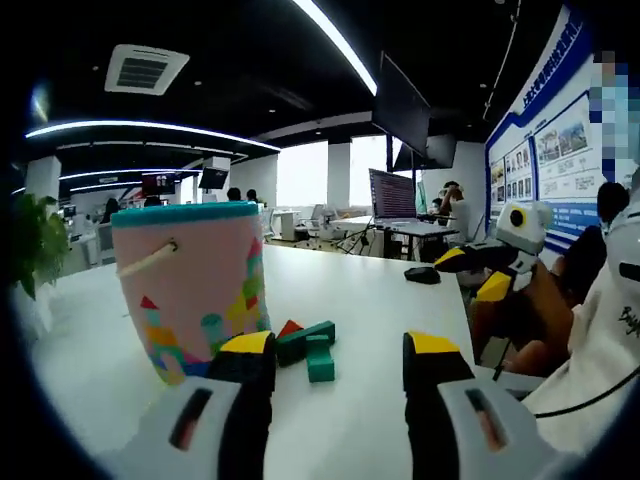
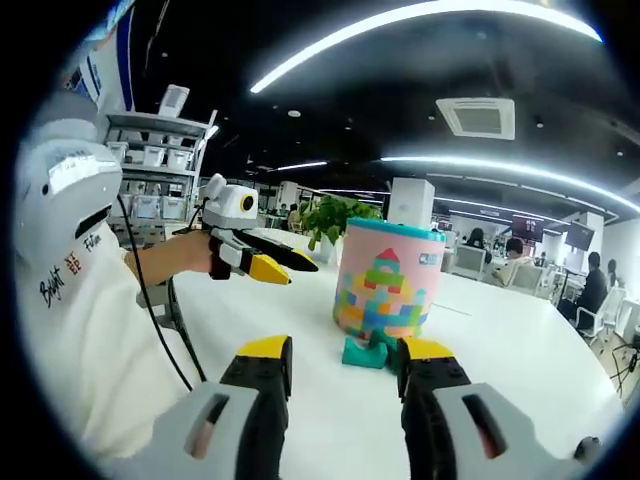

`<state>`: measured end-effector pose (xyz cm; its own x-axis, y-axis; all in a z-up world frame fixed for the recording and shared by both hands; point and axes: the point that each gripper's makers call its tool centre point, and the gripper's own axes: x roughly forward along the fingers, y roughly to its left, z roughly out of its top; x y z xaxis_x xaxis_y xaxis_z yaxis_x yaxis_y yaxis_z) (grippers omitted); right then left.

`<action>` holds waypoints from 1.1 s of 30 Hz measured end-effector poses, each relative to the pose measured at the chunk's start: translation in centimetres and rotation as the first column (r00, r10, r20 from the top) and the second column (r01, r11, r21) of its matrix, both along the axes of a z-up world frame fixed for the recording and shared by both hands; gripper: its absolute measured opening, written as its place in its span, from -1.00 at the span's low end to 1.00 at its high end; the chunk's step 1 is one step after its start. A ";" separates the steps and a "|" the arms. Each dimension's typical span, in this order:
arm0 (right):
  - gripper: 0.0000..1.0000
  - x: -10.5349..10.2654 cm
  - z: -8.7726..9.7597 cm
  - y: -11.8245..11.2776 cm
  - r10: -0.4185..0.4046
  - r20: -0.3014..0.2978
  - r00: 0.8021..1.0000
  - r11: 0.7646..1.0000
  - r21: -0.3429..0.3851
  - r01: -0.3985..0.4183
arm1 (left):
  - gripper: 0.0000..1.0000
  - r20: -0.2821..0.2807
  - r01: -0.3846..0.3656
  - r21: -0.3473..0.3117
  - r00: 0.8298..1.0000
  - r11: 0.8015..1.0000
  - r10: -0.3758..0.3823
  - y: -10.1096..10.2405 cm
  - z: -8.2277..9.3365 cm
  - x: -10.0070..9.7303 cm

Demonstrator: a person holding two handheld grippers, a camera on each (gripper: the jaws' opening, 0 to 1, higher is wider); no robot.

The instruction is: Arrange the toys in the designated storage area by placing each visible toy with the group until no toy remains scattered across the table.

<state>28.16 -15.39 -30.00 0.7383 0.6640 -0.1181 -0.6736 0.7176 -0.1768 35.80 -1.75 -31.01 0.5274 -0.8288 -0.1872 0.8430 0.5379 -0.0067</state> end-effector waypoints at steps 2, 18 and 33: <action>-0.16 -0.1 -0.1 0.1 0.007 -0.003 1.000 1.000 -0.004 -0.007 | 0.06 0.012 -0.014 0.010 1.000 1.000 0.014 0.0 -0.2 0.2; -0.23 1.5 -1.7 -2.5 -0.115 -0.038 0.993 0.993 -0.017 0.114 | 0.10 -0.021 -0.038 0.004 0.999 0.999 0.038 -0.9 -1.8 1.1; -0.24 0.4 -1.1 -0.3 -0.031 -0.013 0.999 0.999 -0.016 0.031 | 0.15 -0.003 -0.023 0.045 1.000 0.999 0.023 -1.5 -1.8 0.0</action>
